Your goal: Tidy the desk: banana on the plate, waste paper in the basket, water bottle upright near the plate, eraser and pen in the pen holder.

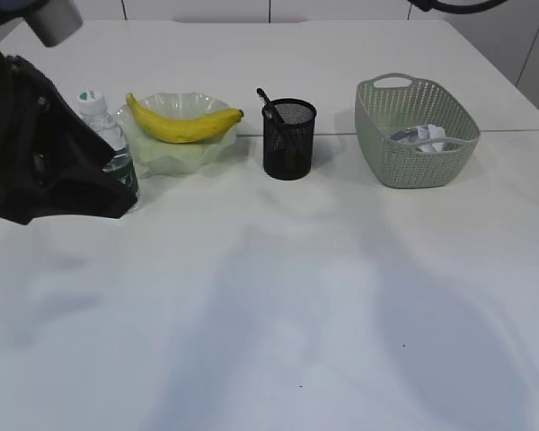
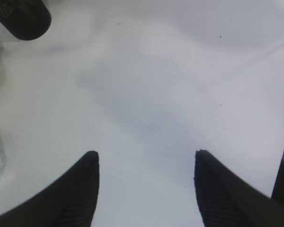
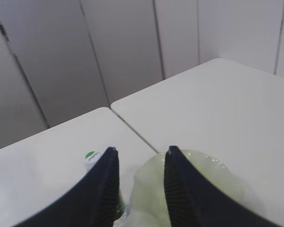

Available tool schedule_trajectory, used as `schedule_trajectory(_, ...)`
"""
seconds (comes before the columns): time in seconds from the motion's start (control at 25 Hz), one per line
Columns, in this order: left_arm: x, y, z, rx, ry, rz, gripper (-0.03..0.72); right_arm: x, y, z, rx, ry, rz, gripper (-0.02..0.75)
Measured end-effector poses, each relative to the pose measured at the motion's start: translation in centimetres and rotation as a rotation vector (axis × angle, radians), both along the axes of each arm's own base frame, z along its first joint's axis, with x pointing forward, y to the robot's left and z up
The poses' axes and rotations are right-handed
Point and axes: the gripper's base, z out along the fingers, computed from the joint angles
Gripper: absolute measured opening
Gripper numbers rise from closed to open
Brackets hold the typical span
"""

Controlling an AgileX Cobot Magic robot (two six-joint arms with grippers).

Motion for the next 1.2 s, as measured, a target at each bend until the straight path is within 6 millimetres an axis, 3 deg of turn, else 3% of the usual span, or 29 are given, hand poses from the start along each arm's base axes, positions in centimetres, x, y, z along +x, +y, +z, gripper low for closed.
schedule_trajectory(0.32, -1.6, 0.6, 1.7, -0.023, -0.024, 0.006, 0.454, -3.6, 1.1, 1.2, -0.031, 0.049, 0.301, 0.249)
schedule_trajectory(0.52, -2.0, 0.7, 1.7, -0.033, 0.028, 0.024, 0.454, -4.2, 0.9, 1.5, -0.037, 0.05, 0.339, 0.249)
schedule_trajectory(0.68, -2.5, 0.7, 1.5, -0.039, 0.112, 0.046, 0.454, -3.5, 0.4, 2.3, -0.021, 0.01, 0.223, 0.247)
schedule_trajectory(0.92, -3.4, 1.1, 1.6, -0.029, 0.185, 0.087, 0.454, -3.3, -1.2, 5.6, 0.008, -0.127, -0.019, 0.24)
schedule_trajectory(1.2, -6.5, 3.2, 4.4, -0.004, 0.056, 0.123, 0.454, -4.4, -4.0, 6.8, -0.054, -0.27, -0.354, 0.239)
